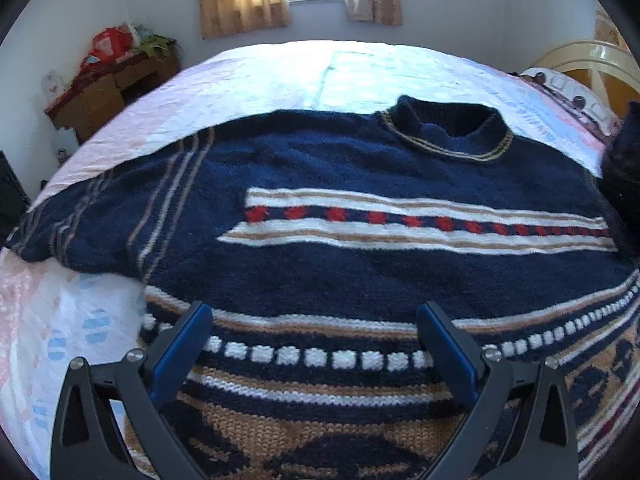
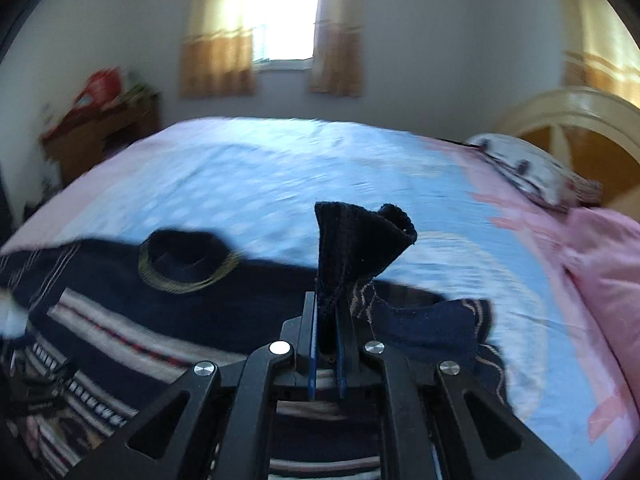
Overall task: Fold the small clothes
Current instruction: 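Lift the held sleeve and lay it across the sweater body, open right gripper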
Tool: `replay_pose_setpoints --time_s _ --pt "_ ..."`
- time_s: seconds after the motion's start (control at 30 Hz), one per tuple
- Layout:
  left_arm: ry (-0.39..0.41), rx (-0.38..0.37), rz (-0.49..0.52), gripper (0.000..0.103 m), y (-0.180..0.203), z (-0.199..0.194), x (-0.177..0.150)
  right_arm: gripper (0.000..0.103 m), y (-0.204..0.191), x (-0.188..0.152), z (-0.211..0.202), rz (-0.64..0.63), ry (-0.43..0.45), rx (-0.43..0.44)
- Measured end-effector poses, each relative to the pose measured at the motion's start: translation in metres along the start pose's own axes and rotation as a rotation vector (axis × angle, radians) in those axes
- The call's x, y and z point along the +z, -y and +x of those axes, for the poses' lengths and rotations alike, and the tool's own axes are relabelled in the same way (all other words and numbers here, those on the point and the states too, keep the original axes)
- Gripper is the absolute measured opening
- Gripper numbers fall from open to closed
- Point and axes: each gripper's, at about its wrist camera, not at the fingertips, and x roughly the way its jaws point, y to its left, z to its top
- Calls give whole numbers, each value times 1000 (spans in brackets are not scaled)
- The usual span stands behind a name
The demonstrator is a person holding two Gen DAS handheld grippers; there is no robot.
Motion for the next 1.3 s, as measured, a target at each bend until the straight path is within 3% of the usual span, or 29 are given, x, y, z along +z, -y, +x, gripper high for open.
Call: replay_pose_setpoints --time_s 0.1,0.2,0.37,0.47,0.5,0.57,0.63,0.67,0.73,0.87,1.03,1.1,1.23,1.27,1.3 --pt "-51 -37 -5 103 0 7 0 7 -46 -14 10 -79 -13 42" --pt "-53 -48 -6 103 1 6 0 7 -81 -27 21 -118 -37 86" --pt "-58 -51 -3 103 2 6 -1 7 -101 -39 37 -113 -77 135" --pt "-61 -53 -3 103 2 7 0 10 -102 -45 49 -102 -152 181" --pt "-61 -56 -3 103 2 7 0 14 -100 -48 50 -91 -175 206" --pt "-60 -67 -9 103 0 7 0 44 -86 -49 46 -53 -199 259" --pt "-59 -64 -6 103 -1 5 1 54 -66 -50 29 -5 -167 299" --pt "-58 -61 2 103 0 2 3 54 -53 -51 17 15 -144 304" --pt "-28 -41 0 103 -1 -7 8 54 -27 -54 -1 40 -102 274" --pt "71 -118 14 103 14 -45 32 57 33 -69 -31 109 11 127" --pt "100 -176 136 103 75 -45 61 58 71 -83 -44 231 83 51" --pt "30 -193 185 103 102 -21 66 58 77 -86 -47 253 124 34" --pt "-93 -196 206 79 135 27 67 59 88 -96 -50 240 179 -13" --pt "-132 -194 201 78 138 37 66 59 93 -100 -49 256 178 -15" --pt "-116 -210 162 77 137 41 66 59 98 -102 -48 271 173 -11"
